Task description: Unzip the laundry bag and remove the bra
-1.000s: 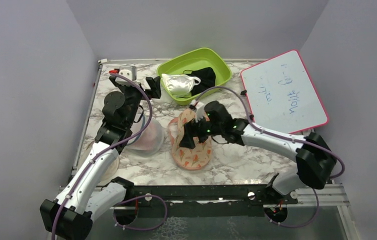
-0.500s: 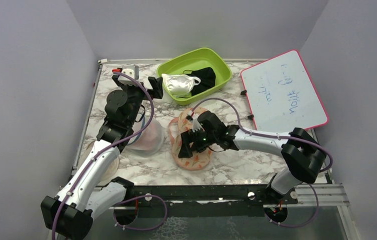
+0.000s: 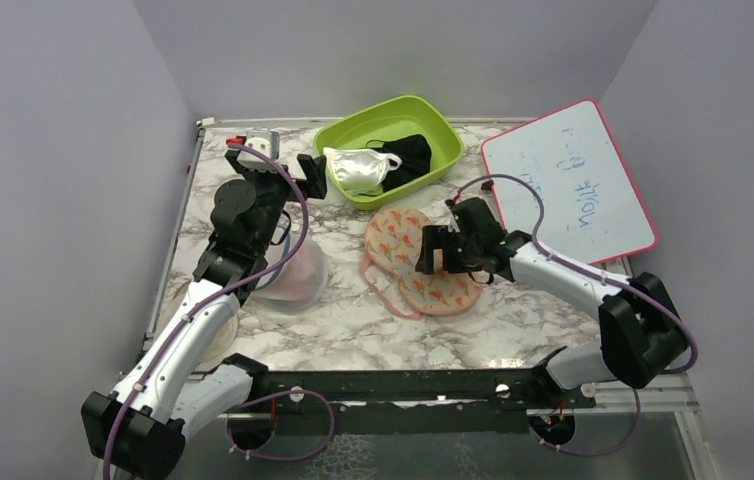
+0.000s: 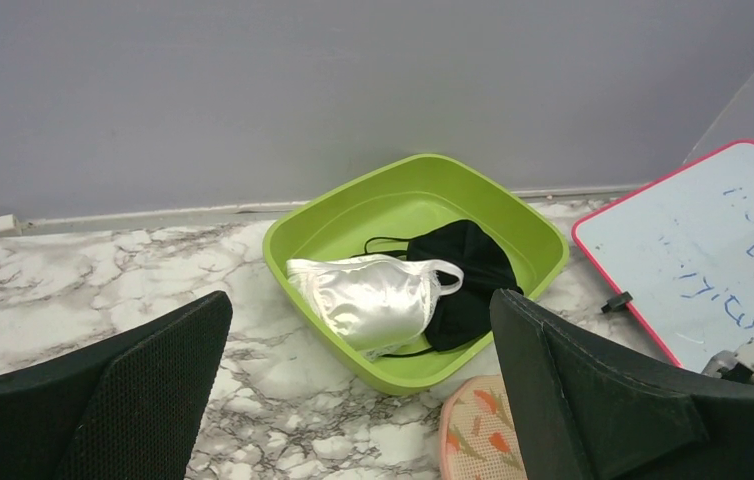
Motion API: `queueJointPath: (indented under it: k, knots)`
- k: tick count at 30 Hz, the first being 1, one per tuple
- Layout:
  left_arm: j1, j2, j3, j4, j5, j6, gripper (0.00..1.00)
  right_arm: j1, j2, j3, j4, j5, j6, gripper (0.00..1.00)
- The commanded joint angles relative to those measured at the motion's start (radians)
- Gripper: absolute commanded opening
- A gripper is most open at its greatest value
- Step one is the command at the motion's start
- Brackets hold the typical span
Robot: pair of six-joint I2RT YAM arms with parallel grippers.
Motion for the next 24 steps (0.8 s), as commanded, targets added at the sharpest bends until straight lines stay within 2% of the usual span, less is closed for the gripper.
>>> queueJointPath:
  k: [1, 5, 10, 15, 17, 20, 24]
  knots:
    - [-0.007, -0.001, 0.038, 0.006, 0.031, -0.004, 0.99, 0.011, -0.07, 0.087, -0.131, 0.161, -0.108, 0.95]
    - [-0.007, 0.002, 0.038, 0.006, 0.039, -0.007, 0.99, 0.011, -0.092, 0.114, -0.121, 0.094, -0.16, 0.95]
    - [-0.008, 0.014, 0.038, 0.005, 0.05, -0.011, 0.99, 0.016, -0.095, 0.106, -0.029, -0.125, -0.151, 0.94]
    - [-0.01, 0.027, 0.038, 0.005, 0.064, -0.016, 0.99, 0.016, -0.073, 0.118, -0.014, -0.121, -0.167, 0.95]
    - [-0.009, 0.031, 0.036, 0.011, 0.074, -0.021, 0.99, 0.016, -0.041, 0.144, -0.022, -0.164, -0.175, 0.94]
    - [-0.009, 0.034, 0.037, 0.011, 0.077, -0.023, 0.99, 0.028, -0.008, 0.15, 0.043, -0.267, -0.153, 0.91]
    - [-0.009, 0.038, 0.037, 0.009, 0.079, -0.024, 0.99, 0.07, 0.042, 0.169, 0.117, -0.282, -0.124, 0.91]
